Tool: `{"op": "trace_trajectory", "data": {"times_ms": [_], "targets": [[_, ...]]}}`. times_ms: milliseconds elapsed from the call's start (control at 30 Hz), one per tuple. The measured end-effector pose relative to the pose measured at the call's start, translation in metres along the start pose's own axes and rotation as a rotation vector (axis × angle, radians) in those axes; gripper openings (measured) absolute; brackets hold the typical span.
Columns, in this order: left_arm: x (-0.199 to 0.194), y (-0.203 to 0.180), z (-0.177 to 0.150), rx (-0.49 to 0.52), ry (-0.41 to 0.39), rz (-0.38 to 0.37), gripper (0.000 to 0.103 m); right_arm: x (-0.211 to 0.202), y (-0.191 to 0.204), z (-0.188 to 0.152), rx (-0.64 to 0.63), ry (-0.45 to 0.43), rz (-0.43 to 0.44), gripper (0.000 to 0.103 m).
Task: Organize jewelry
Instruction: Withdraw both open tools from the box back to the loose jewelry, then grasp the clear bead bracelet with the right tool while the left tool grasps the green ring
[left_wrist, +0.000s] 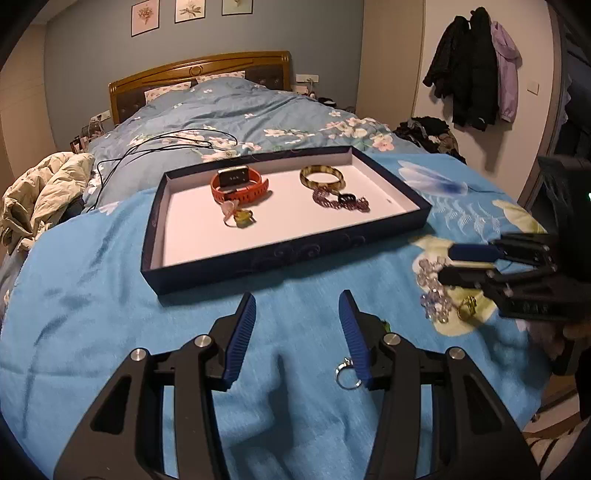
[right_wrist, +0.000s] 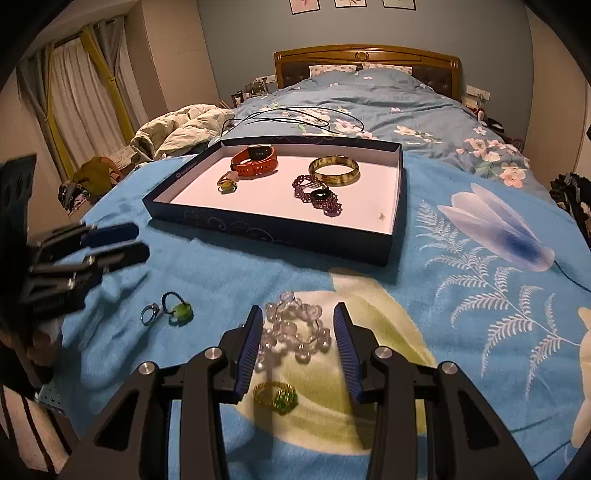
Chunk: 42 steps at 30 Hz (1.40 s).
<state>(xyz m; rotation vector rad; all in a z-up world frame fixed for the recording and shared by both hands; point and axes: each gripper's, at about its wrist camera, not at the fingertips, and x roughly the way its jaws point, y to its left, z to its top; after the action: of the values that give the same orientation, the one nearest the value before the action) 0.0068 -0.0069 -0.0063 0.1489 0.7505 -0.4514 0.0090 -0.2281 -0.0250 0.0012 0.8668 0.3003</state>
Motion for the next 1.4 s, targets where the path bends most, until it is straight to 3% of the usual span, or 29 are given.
{"op": "trace_trajectory", "data": {"times_ms": [233, 300, 400, 1233, 1400], "targets": [[0.000, -0.005, -0.003, 0.019, 0.010, -0.019, 0.046, 0.009, -0.004, 0.007, 0.012, 0.016, 0.007, 0.032], [0.001, -0.006, -0.004, 0.027, 0.018, -0.023, 0.046, 0.013, -0.007, 0.007, 0.021, 0.028, 0.013, 0.019], [0.003, -0.008, -0.005, 0.039, 0.031, -0.037, 0.044, 0.017, -0.011, 0.007, 0.028, 0.042, 0.021, 0.008], [0.000, -0.032, -0.012, 0.152, 0.020, -0.114, 0.038, -0.053, 0.001, 0.029, 0.021, -0.158, 0.065, 0.008], [0.017, -0.038, -0.009, 0.161, 0.068, -0.123, 0.032, -0.054, 0.003, 0.032, 0.016, -0.169, 0.069, 0.008]]}}
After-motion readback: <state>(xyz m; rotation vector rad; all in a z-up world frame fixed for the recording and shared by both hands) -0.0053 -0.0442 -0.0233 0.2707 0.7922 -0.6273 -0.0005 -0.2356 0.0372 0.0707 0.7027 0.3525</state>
